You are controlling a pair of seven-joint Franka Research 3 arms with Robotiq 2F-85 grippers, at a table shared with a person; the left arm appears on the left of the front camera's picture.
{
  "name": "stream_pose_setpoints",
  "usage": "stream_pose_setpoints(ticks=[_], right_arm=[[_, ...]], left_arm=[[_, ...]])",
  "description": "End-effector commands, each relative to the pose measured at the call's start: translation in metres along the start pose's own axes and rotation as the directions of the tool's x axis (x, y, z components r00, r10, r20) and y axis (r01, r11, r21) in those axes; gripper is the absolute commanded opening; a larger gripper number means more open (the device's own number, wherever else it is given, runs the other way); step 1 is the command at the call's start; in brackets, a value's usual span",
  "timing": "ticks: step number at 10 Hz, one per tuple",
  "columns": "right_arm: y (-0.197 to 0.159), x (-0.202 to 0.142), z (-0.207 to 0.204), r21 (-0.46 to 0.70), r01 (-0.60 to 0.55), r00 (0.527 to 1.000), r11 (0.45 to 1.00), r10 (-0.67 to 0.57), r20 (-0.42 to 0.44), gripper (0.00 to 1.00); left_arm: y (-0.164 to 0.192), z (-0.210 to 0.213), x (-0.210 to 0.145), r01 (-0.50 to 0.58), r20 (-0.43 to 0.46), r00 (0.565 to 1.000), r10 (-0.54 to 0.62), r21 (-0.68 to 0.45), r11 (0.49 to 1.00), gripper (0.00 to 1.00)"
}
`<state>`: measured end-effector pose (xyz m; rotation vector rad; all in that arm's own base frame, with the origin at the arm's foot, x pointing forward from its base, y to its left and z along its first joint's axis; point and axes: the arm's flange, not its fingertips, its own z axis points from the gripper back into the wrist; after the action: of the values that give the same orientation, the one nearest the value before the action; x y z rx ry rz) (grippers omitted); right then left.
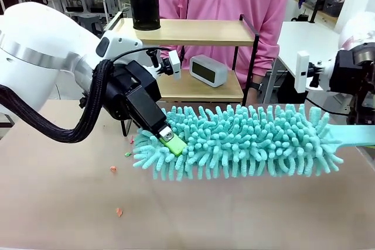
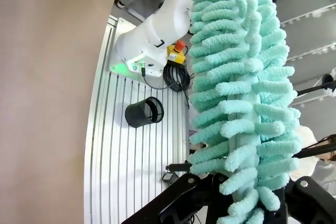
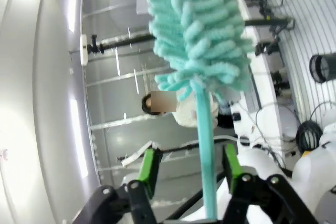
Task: Clean the shelf.
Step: Hand the Duster back to the human.
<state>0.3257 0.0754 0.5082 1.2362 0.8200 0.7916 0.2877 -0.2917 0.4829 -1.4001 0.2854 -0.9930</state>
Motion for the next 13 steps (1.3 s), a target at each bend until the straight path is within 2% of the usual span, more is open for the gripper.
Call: stream_pose_setpoints(ticks=[1, 2, 3, 4, 7, 8, 9, 10, 11, 13], right_arm=[[0.002, -0.008, 0.016, -0.026, -0.060, 0.965, 0.998, 0.065, 0.254, 1.00], [-0.004, -0.015, 0.028, -0.108, -0.053, 0.896, 0.993, 0.095, 0.434, 1.00], [-0.012, -0.027, 0.040, -0.155, -0.039, 0.823, 0.987, 0.119, 0.555, 1.00], [-0.015, -0.042, 0.054, -0.206, -0.014, 0.719, 0.978, 0.153, 0.678, 1.00], [-0.021, -0.111, 0.082, -0.164, -0.053, 0.432, 0.985, 0.171, 0.886, 1.00], [-0.029, -0.130, 0.091, -0.131, -0.026, 0.318, 0.991, 0.133, 0.939, 1.00], [-0.041, -0.145, 0.098, -0.030, 0.022, 0.233, 0.999, 0.024, 0.972, 1.00], [-0.025, -0.133, 0.100, -0.145, -0.022, 0.428, 0.989, 0.140, 0.893, 1.00], [-0.025, -0.133, 0.100, -0.145, -0.022, 0.428, 0.989, 0.140, 0.893, 1.00], [-0.025, -0.133, 0.100, -0.145, -0.022, 0.428, 0.989, 0.140, 0.893, 1.00]], left_arm=[[-0.008, -0.001, 0.006, 0.010, 0.007, 1.000, -0.010, 0.000, 1.000, 0.00], [-0.012, 0.003, 0.007, 0.013, 0.020, 1.000, -0.013, 0.002, 1.000, 0.00], [-0.004, 0.018, -0.010, 0.013, 0.047, 0.999, -0.013, 0.005, 1.000, 0.00], [-0.005, 0.032, -0.014, 0.015, 0.075, 0.997, -0.017, 0.024, 1.000, 0.00], [-0.010, 0.092, -0.047, -0.020, 0.250, 0.968, -0.004, 0.094, 0.995, 0.00], [-0.012, 0.115, -0.062, -0.036, 0.327, 0.945, -0.005, 0.120, 0.992, 0.00], [-0.020, 0.137, -0.078, -0.040, 0.403, 0.915, -0.022, 0.145, 0.989, 0.00], [-0.033, 0.158, -0.097, -0.032, 0.470, 0.881, -0.050, 0.165, 0.986, 0.00], [-0.052, 0.177, -0.120, -0.005, 0.485, 0.870, -0.090, 0.190, 0.982, 0.00], [-0.083, 0.200, -0.156, 0.104, 0.434, 0.879, -0.196, 0.227, 0.968, 0.00]])
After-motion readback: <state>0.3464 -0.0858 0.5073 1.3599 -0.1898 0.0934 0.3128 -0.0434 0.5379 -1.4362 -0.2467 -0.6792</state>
